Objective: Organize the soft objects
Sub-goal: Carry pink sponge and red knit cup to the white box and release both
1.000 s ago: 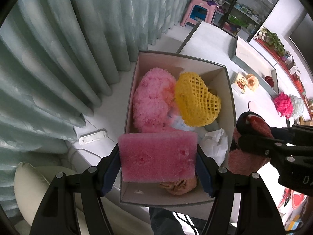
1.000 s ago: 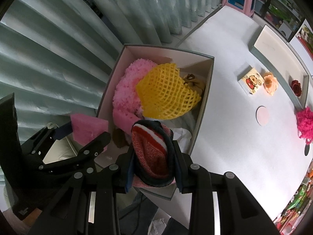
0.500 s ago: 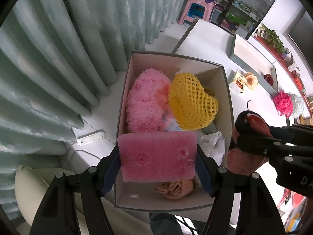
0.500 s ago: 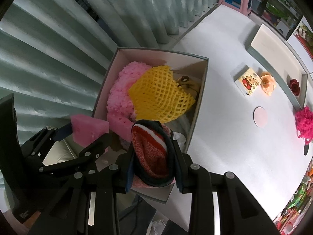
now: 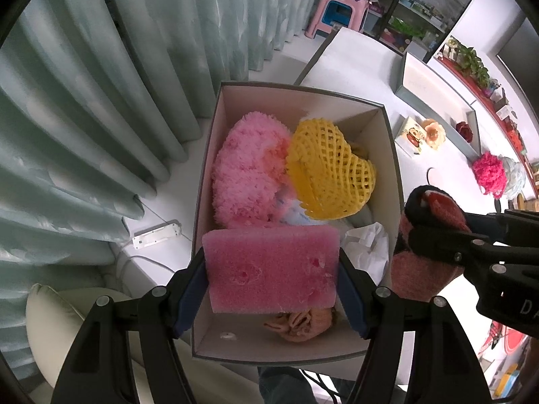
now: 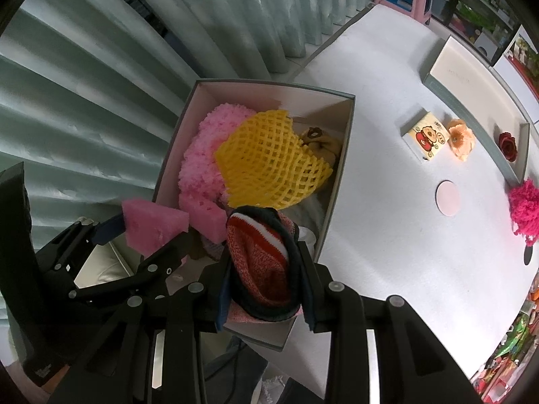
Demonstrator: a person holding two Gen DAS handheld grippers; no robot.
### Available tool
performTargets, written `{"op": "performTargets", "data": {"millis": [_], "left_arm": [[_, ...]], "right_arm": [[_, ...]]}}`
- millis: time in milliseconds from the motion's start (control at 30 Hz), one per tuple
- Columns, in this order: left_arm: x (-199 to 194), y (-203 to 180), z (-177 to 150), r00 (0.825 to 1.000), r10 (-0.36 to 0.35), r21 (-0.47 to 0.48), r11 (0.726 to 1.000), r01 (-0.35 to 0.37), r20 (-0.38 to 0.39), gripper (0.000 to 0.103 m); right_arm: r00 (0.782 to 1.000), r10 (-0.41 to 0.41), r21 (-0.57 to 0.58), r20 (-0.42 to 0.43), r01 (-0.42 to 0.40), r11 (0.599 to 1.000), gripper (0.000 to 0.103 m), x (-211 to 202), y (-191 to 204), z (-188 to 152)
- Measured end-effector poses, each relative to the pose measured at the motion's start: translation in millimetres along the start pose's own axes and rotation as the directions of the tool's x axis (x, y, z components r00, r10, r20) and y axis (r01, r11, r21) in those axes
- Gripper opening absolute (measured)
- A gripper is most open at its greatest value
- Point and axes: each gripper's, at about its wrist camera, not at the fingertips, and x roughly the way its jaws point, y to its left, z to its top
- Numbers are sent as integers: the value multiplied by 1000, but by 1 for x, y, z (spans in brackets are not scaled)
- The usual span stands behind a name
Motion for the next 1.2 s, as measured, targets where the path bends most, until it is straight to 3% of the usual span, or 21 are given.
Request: {"op": "performTargets", "data": {"millis": [1200], "left_arm": [[30, -1, 9, 998, 27, 5, 1000, -27, -53, 71]], "right_arm": [[998, -20, 15, -64, 21, 1000, 37, 32, -8, 20]]}}
